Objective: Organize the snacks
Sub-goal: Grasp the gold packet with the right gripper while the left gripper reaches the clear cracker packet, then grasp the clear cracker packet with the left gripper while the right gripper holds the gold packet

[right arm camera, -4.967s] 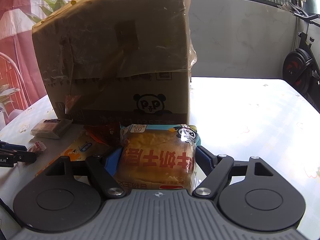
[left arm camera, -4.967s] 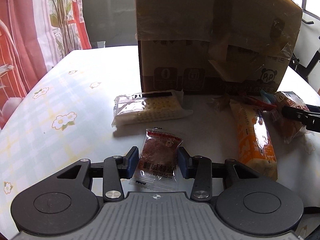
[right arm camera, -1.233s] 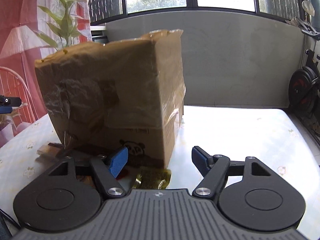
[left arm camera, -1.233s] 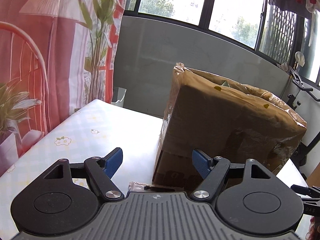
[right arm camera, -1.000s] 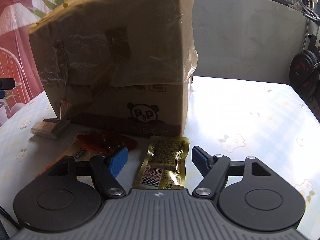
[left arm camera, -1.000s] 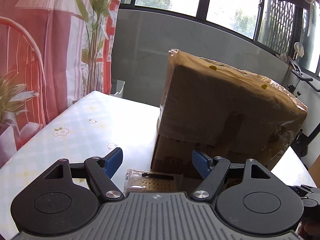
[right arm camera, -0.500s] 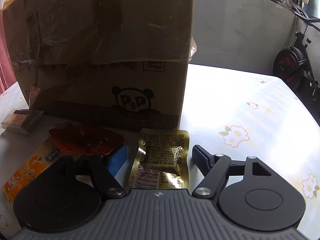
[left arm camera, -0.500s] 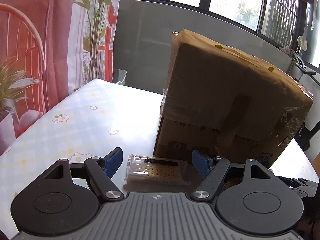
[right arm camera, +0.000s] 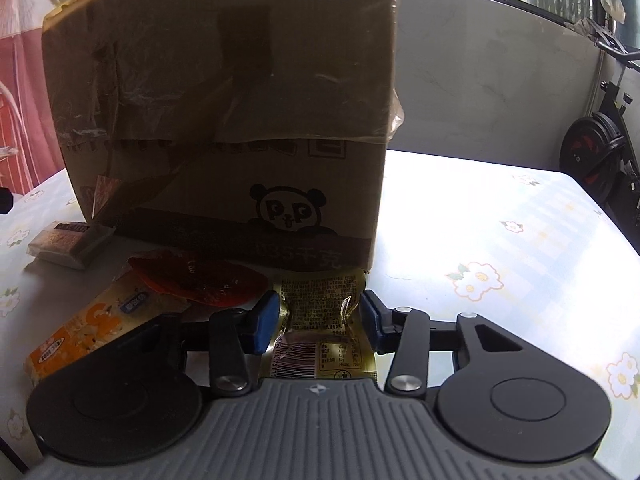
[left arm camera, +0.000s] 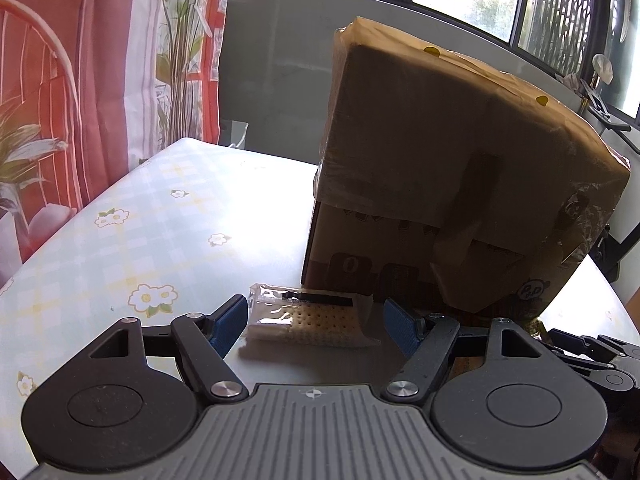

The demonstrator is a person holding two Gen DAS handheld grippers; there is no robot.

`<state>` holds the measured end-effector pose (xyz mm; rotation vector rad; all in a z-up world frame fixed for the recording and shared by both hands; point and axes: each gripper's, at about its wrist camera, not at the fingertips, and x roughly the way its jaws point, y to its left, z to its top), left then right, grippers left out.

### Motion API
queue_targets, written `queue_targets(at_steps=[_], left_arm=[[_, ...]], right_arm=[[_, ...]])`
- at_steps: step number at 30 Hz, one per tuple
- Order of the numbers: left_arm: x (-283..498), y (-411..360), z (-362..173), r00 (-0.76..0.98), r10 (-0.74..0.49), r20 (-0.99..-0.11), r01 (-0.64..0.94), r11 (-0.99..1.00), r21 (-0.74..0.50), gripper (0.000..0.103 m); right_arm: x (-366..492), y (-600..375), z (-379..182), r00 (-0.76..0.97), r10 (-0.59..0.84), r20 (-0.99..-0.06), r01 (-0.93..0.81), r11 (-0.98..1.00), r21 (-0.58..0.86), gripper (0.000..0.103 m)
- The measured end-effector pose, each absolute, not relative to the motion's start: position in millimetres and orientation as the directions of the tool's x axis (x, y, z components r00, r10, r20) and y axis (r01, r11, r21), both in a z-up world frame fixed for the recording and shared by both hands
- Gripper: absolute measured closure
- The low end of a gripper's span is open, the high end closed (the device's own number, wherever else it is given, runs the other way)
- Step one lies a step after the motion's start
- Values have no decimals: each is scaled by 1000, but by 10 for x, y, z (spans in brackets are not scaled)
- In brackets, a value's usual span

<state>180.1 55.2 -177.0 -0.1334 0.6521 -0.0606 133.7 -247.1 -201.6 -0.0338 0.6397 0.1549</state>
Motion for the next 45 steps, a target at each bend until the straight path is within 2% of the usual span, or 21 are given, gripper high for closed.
queue_targets(at_steps=[6,20,21,22,23,26,33,41,43,45], left_arm=[[1821,523,-1808,778,-126,-615,43,988,-148,31],[2141,698,-1987,751,-107,-652,38,992,-120,32],[2210,720,-1993,750,-119,-650,51,991,-123,35],[2284,730,-1995,751,-137,-647,69,989,-128,46],[2367,743,-2005,747,-155,-647,88,987,-135,50],[2575,760,-2053,724,-195,-661,126,980,-151,53],[2845,678,-2172,671,-240,-701,245,965,-95,52],[2725,873,-2285,636,-282,-718,198,959,-201,47],[2615,886,-2305,623,-308,-719,213,951,-223,38],[2504,878,-2328,612,-325,-721,225,946,-235,38]], right_arm=[[1204,-2470,-1986,796,169,-581,-197,980,15,57],[1295,-2510,-2021,793,181,-582,-198,980,34,57],[1307,-2488,-2024,791,180,-584,-198,980,34,57],[1309,-2485,-2025,790,181,-585,-199,979,33,57],[1310,-2481,-2025,789,181,-587,-200,979,32,57],[1333,-2461,-2039,786,182,-591,-204,978,30,57],[1365,-2461,-2048,781,186,-597,-210,977,30,57],[1384,-2459,-2070,782,187,-595,-208,977,33,57],[1393,-2454,-2076,781,188,-595,-211,977,32,57],[1394,-2443,-2080,781,190,-595,-215,976,29,57]])
